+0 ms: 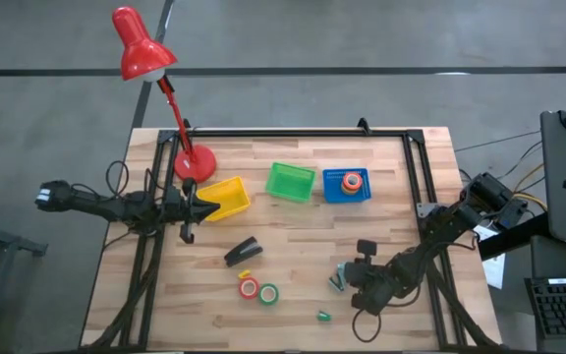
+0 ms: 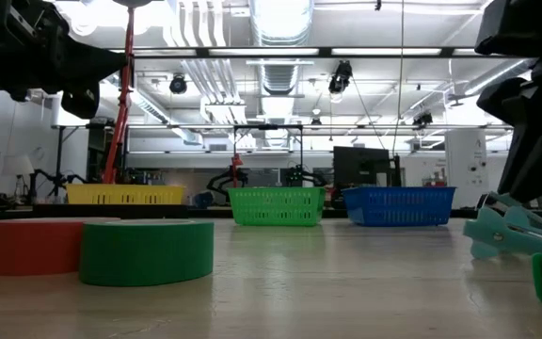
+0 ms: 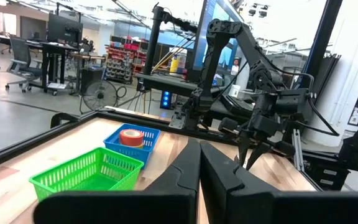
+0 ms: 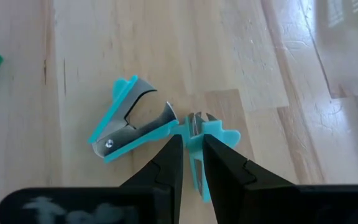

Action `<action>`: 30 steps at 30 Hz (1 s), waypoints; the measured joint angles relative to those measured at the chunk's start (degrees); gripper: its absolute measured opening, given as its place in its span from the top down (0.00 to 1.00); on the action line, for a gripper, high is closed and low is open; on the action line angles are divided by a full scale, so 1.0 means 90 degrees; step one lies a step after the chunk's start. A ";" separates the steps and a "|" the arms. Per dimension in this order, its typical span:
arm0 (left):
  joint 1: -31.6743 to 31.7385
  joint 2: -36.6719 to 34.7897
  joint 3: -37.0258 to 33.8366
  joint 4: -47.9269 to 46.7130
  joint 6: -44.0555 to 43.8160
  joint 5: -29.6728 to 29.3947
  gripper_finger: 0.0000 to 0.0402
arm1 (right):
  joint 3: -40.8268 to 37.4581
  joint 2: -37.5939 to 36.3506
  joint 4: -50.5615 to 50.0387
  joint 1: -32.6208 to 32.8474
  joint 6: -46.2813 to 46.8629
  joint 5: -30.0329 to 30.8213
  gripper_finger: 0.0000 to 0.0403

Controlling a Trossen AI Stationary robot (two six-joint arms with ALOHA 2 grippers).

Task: Pick and place Stapler, Stapler remover, tape
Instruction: Put the top light blue staple remover in the green basket

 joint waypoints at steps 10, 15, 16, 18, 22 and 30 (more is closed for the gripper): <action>-0.0001 0.0001 0.0001 0.0002 0.0000 -0.0002 0.98 | -0.0107 0.0000 0.0055 -0.0002 0.0025 0.0037 0.92; -0.0001 0.0000 0.0002 0.0000 -0.0002 -0.0001 0.98 | -0.0110 0.0000 0.0038 -0.0002 0.0043 0.0166 0.97; -0.0002 0.0000 0.0000 0.0000 -0.0002 -0.0002 0.98 | -0.0110 0.0000 0.0038 -0.0003 0.0047 0.0175 0.98; 0.0000 0.0000 0.0002 0.0000 0.0000 -0.0002 0.98 | -0.0110 0.0000 0.0038 -0.0017 0.0049 0.0194 0.98; 0.0000 0.0001 0.0002 0.0000 0.0000 -0.0001 0.98 | -0.0112 -0.0018 0.0037 -0.0017 0.0048 0.0304 0.98; -0.0001 0.0000 0.0002 0.0001 0.0000 -0.0002 0.98 | -0.0112 -0.0277 0.0030 -0.0073 -0.0017 0.0673 0.98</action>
